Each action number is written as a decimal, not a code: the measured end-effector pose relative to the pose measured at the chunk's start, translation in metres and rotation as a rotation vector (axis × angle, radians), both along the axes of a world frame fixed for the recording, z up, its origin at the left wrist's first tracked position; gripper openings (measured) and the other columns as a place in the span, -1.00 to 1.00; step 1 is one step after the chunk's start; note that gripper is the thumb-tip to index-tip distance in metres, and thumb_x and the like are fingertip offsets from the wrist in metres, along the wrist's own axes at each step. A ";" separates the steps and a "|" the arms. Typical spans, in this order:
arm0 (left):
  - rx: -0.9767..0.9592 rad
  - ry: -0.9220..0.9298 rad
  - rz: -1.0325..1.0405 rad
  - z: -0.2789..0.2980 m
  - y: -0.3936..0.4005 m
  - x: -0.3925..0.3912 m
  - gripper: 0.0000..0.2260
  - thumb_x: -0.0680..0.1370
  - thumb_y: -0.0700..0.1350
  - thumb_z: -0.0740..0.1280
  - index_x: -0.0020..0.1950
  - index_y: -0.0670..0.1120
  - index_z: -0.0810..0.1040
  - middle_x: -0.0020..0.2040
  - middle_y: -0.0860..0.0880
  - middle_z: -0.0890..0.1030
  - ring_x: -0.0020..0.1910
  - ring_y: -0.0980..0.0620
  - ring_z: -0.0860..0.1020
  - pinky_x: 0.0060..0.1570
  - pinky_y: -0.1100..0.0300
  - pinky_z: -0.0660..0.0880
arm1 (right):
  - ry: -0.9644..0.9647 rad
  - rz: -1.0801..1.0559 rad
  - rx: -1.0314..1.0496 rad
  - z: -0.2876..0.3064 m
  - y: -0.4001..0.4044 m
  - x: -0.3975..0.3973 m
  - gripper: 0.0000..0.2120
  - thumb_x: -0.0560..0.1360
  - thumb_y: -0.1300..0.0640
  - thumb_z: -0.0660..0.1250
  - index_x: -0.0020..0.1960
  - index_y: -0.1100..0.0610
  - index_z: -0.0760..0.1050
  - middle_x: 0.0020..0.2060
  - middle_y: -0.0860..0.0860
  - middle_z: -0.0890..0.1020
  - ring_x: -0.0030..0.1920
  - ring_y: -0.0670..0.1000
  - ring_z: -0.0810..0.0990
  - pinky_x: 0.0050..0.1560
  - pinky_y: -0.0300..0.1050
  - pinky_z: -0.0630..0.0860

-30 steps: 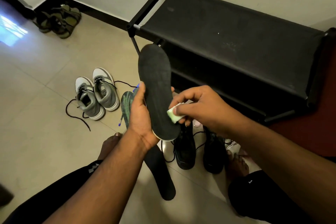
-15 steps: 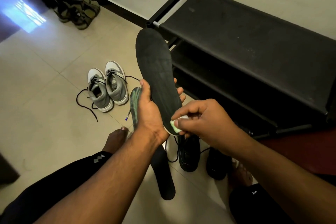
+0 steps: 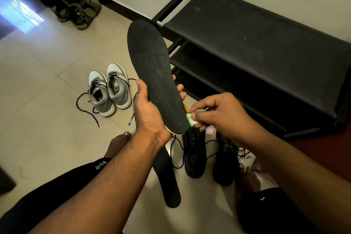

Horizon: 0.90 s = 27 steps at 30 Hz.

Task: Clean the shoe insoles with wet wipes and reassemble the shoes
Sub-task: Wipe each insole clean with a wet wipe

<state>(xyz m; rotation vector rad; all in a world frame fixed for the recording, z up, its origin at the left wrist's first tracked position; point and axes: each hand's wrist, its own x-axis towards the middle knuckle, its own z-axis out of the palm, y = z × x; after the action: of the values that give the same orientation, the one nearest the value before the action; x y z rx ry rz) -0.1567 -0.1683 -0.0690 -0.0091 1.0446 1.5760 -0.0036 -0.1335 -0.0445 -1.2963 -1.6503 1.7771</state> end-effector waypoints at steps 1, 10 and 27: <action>0.002 -0.003 -0.004 0.001 0.000 0.000 -0.33 0.60 0.35 0.02 0.24 -0.16 0.62 0.13 -0.11 0.67 -0.02 -0.07 0.66 0.12 0.00 0.54 | 0.011 0.017 -0.010 0.000 -0.002 -0.002 -0.90 0.45 0.37 0.40 -0.10 0.25 0.66 -0.28 0.16 0.68 -0.30 0.06 0.64 -0.29 -0.20 0.60; -0.005 0.052 -0.018 0.001 -0.002 0.001 -0.35 0.61 0.34 0.02 0.23 -0.14 0.62 0.07 -0.10 0.70 -0.06 -0.05 0.68 0.03 0.04 0.57 | -0.009 0.025 0.010 0.000 -0.001 -0.001 -0.91 0.44 0.36 0.41 -0.11 0.23 0.66 -0.31 0.13 0.68 -0.31 0.05 0.65 -0.28 -0.16 0.59; 0.034 0.003 -0.064 0.006 -0.001 0.010 -0.35 0.58 0.36 0.05 0.11 -0.15 0.66 -0.05 -0.13 0.68 -0.14 -0.05 0.63 0.00 0.02 0.54 | 0.067 0.052 0.061 0.015 -0.010 -0.006 -0.87 0.40 0.34 0.47 -0.10 0.16 0.65 -0.19 0.03 0.68 -0.23 -0.11 0.65 -0.19 -0.22 0.61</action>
<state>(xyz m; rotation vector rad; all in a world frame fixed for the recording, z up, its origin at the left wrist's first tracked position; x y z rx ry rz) -0.1470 -0.1692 -0.0634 0.0499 1.0104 1.5359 -0.0092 -0.1435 -0.0297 -1.1652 -1.7021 1.7659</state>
